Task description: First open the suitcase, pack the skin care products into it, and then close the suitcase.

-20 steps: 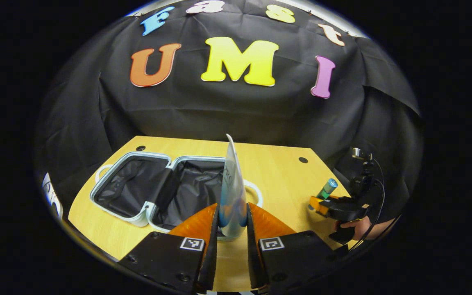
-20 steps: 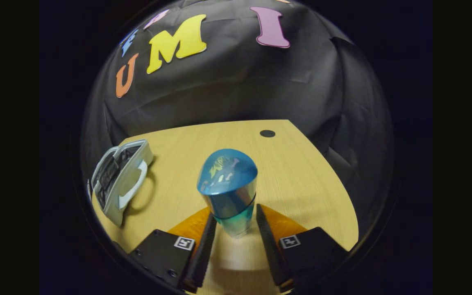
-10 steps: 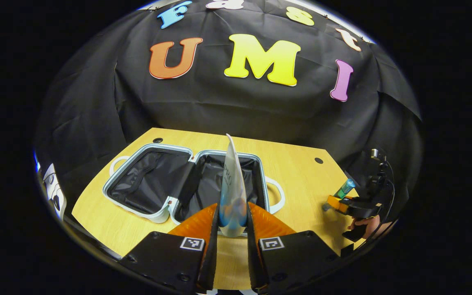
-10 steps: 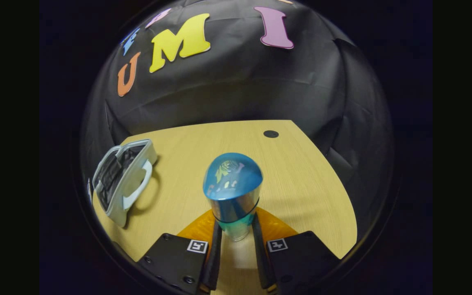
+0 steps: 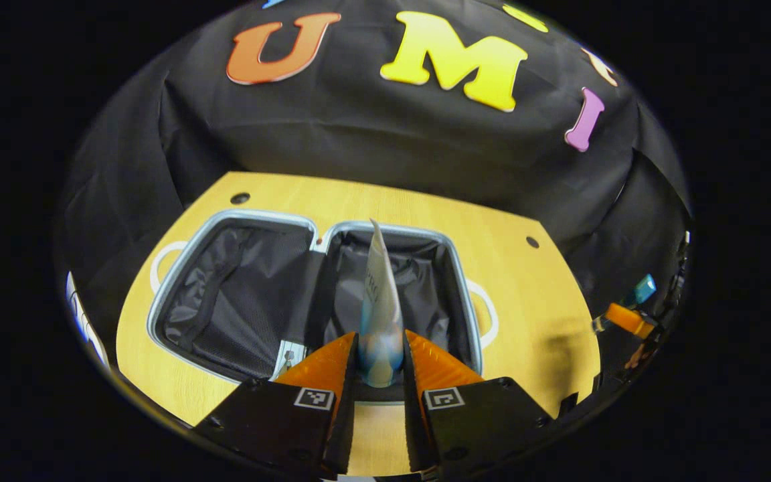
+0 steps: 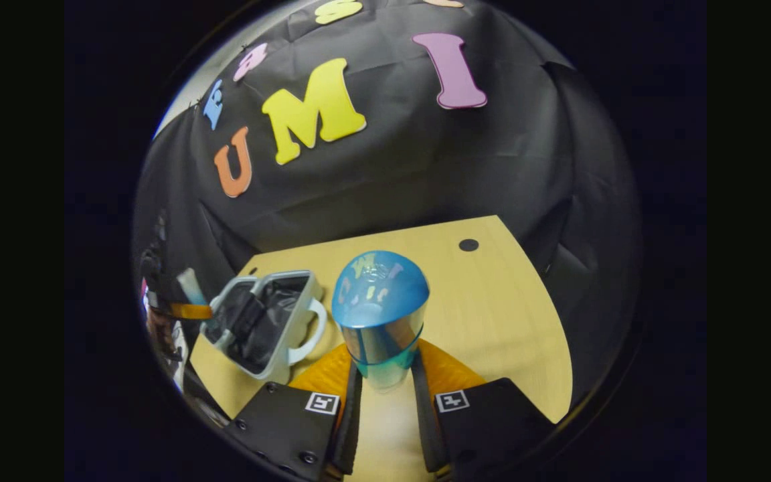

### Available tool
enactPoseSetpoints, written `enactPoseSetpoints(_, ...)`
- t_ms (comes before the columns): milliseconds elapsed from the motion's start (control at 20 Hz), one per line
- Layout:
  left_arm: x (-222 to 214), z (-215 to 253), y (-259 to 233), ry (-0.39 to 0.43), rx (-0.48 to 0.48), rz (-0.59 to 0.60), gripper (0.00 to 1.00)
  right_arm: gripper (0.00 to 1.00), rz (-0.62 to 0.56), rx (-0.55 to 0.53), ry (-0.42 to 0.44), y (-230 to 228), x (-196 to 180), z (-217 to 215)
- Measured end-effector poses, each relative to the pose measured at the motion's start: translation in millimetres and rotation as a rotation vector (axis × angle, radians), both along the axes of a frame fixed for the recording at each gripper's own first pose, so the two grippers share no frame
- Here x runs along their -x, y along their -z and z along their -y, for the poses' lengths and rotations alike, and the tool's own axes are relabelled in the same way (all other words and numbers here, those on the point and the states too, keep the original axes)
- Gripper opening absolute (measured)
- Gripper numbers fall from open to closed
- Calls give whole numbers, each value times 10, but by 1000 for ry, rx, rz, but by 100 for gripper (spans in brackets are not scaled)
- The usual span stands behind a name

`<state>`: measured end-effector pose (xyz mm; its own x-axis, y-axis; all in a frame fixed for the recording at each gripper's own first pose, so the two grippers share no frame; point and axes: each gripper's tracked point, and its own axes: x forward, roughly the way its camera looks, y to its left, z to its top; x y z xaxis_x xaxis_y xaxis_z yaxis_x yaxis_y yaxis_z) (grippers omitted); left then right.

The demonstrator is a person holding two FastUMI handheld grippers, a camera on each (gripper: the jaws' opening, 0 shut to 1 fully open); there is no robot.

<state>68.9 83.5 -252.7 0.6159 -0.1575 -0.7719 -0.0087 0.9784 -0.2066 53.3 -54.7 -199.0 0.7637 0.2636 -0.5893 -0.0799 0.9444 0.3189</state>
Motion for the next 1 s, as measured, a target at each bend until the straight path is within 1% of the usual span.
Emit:
enactPoseSetpoints(100, -16, 14, 321, 22, 67, -142, 35, 35, -4, -46, 9, -199, 180, -29)
enactPoseSetpoints(150, -41, 35, 438, 28, 94, -201, 35, 35, -1, -51, 10, -267, 280, -28)
enactPoseSetpoints(250, -121, -1, 694, 58, 88, -282, 35, 35, -5, -46, 5, -333, 439, -46)
enactPoseSetpoints(300, -127, 11, 798, 72, 83, -339, 43, 35, -16, -50, -1, -345, 508, -69)
enactPoseSetpoints(350, -113, -12, 887, 77, 71, -394, 35, 35, -24, -55, -5, -357, 575, -93)
enactPoseSetpoints(450, -111, -23, 1028, 108, 44, -473, 35, 35, -25, -64, -7, -408, 682, -116)
enactPoseSetpoints(550, -148, -46, 1114, 137, 4, -518, 35, 35, -25, -70, -2, -435, 759, -125)
enactPoseSetpoints(700, -196, -12, 1215, 144, -12, -571, 35, 35, -51, -97, 11, -395, 813, -118)
enactPoseSetpoints(750, -184, -18, 1245, 145, -17, -594, 35, 33, -54, -95, 12, -398, 823, -101)
enactPoseSetpoints(800, -204, -18, 1251, 142, -18, -600, 35, 35, -52, -91, 11, -409, 825, -80)
enactPoseSetpoints(850, -214, -24, 1273, 140, -23, -614, 35, 35, -46, -88, 8, -419, 822, -68)
enactPoseSetpoints(900, -218, -41, 1286, 137, -30, -627, 43, 35, -46, -89, 4, -443, 817, -63)
enactPoseSetpoints(950, -216, -50, 1308, 133, -40, -638, 43, 35, -44, -90, 2, -436, 818, -60)
enactPoseSetpoints(1000, -222, -63, 1327, 124, -50, -645, 35, 35, -44, -92, 2, -445, 807, -37)
